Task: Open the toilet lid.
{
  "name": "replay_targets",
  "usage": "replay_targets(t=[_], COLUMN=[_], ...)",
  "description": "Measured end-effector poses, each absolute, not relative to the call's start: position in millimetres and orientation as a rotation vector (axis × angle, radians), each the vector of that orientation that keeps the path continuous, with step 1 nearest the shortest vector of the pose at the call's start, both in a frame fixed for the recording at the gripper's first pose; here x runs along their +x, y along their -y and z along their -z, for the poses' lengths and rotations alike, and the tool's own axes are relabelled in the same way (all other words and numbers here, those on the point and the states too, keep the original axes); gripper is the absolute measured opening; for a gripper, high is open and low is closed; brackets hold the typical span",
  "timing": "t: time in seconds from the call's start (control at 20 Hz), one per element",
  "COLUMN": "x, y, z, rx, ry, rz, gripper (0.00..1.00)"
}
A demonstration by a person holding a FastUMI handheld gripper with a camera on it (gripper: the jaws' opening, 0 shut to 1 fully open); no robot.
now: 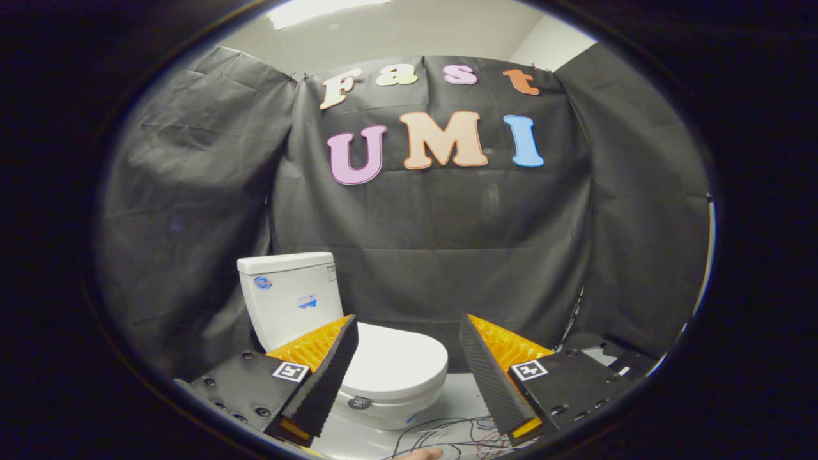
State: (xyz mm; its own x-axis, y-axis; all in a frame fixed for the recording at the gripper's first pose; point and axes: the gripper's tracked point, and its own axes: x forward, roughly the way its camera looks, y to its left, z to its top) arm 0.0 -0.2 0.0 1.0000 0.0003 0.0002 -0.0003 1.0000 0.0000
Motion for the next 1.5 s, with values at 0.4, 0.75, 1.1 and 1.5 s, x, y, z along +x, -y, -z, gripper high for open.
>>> replay_targets(t=[0.4,0.75,1.1,1.5], x=[0,2,37,90], y=[0,0,-6,-32], z=[0,0,-9,-1], rx=[0.0,-0.002,-0.047,-0.027], ry=[0.0,0.003,0.035,0.087], rz=[0.0,-0.001,0.0,-0.048], gripper=[0.99,0.99,0.99,0.99])
